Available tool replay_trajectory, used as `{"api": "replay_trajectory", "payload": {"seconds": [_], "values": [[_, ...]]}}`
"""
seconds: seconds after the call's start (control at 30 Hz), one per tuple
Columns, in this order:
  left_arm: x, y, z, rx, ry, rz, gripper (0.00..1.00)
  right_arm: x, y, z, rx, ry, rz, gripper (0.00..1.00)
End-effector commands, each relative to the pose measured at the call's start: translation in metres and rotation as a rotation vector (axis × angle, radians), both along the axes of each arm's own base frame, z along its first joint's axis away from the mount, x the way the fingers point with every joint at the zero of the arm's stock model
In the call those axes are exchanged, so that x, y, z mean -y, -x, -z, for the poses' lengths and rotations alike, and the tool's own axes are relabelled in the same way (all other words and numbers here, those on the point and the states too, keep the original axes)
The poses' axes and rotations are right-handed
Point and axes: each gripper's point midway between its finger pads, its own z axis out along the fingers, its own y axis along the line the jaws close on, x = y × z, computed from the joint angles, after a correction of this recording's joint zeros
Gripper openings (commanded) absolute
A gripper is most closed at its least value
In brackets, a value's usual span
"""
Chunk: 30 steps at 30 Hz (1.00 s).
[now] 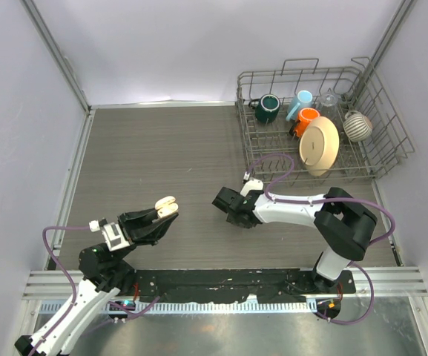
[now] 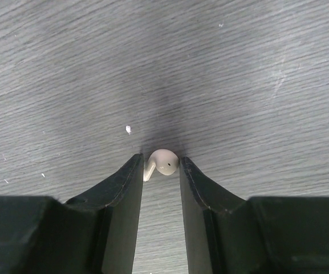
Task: Insert the wireless bluetooth earbuds into the charging case
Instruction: Adjust the earbud at the center of the board.
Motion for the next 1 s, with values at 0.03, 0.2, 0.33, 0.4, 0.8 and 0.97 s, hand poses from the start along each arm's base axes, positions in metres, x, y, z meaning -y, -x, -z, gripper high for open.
{"api": "replay_trajectory", "payload": {"seconds": [0.03, 0.2, 0.33, 0.4, 0.8, 0.97], "values": [[-0.003, -0.001, 0.010, 0.008, 0.015, -0.015, 0.00, 0.021, 0.033, 0.021, -0.133, 0.076, 0.039, 0.38], [-0.003, -0.001, 0.009, 0.012, 0.016, -0.015, 0.00, 0.021, 0.036, 0.023, -0.147, 0.067, 0.076, 0.38], [-0.003, -0.001, 0.010, 0.008, 0.015, -0.015, 0.00, 0.020, 0.038, 0.025, -0.157, 0.045, 0.122, 0.40], [-0.003, -0.001, 0.009, 0.009, 0.015, -0.016, 0.00, 0.019, 0.038, 0.026, -0.160, 0.034, 0.141, 0.40], [-0.002, -0.001, 0.010, 0.007, 0.012, -0.015, 0.00, 0.022, 0.038, 0.035, -0.153, 0.032, 0.201, 0.36], [-0.002, -0.001, 0.010, 0.007, 0.012, -0.015, 0.00, 0.022, 0.038, 0.036, -0.156, 0.030, 0.199, 0.34]]}}
